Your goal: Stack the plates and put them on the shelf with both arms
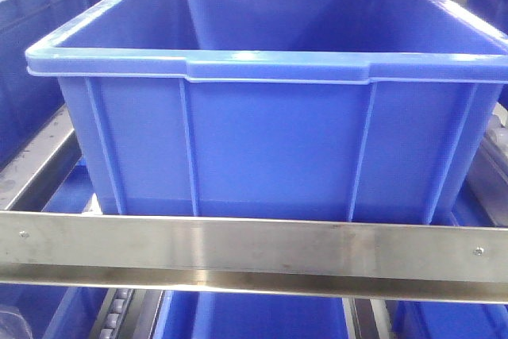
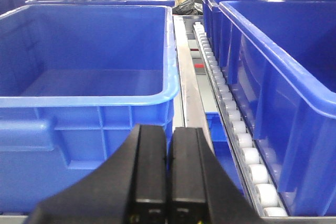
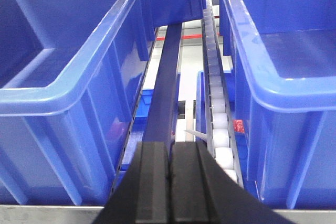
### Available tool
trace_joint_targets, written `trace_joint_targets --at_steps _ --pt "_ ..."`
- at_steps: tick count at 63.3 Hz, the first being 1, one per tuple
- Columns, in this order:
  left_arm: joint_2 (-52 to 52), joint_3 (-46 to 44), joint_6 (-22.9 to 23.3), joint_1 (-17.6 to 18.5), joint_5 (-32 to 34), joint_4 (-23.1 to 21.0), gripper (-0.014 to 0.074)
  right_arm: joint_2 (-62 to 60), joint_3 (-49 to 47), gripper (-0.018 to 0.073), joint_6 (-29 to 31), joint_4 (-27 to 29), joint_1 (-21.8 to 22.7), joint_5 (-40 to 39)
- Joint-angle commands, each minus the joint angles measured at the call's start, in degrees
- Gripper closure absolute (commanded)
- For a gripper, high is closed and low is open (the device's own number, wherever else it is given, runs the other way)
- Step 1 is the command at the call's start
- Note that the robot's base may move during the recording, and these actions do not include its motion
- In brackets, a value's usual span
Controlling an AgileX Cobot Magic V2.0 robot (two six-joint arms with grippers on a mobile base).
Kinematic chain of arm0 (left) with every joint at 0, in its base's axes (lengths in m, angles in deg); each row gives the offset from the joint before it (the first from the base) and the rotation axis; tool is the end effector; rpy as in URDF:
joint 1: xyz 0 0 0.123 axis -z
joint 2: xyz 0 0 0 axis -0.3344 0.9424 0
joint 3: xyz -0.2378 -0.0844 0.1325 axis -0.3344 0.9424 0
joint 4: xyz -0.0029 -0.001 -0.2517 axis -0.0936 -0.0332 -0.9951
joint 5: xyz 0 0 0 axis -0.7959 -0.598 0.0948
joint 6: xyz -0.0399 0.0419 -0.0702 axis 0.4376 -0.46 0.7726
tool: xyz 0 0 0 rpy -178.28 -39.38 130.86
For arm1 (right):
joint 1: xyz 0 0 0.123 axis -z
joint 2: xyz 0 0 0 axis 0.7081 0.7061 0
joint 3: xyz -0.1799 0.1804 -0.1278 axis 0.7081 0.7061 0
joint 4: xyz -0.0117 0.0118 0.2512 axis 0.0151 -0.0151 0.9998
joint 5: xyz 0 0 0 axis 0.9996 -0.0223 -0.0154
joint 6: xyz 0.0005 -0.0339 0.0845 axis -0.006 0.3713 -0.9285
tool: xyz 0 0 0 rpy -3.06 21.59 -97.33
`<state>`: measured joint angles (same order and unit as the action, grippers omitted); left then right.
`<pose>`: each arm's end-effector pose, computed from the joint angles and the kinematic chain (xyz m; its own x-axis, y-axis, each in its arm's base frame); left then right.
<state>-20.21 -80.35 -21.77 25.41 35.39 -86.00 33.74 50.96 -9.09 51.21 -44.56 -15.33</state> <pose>0.0559 -0.0065 0.2078 0.0543 0.0293 -0.9981 0.1084 0.9935 0.0350 0.0568 0.0003 0.1955 -0.0259 0.1528 -0.9879 0.0045 0.9883 0.1527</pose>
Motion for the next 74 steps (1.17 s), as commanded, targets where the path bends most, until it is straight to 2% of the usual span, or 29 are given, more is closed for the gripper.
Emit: trace_joint_targets --at_steps 1,74 --pt "-1.28 0.17 0.09 -0.13 4.86 -0.45 0.0516 -1.03 0.10 0.0506 0.22 -0.55 0.31 -4.66" --pt "-1.28 0.17 0.09 -0.13 4.86 -0.45 0.0516 -1.03 0.10 0.0506 0.22 -0.55 0.31 -4.66"
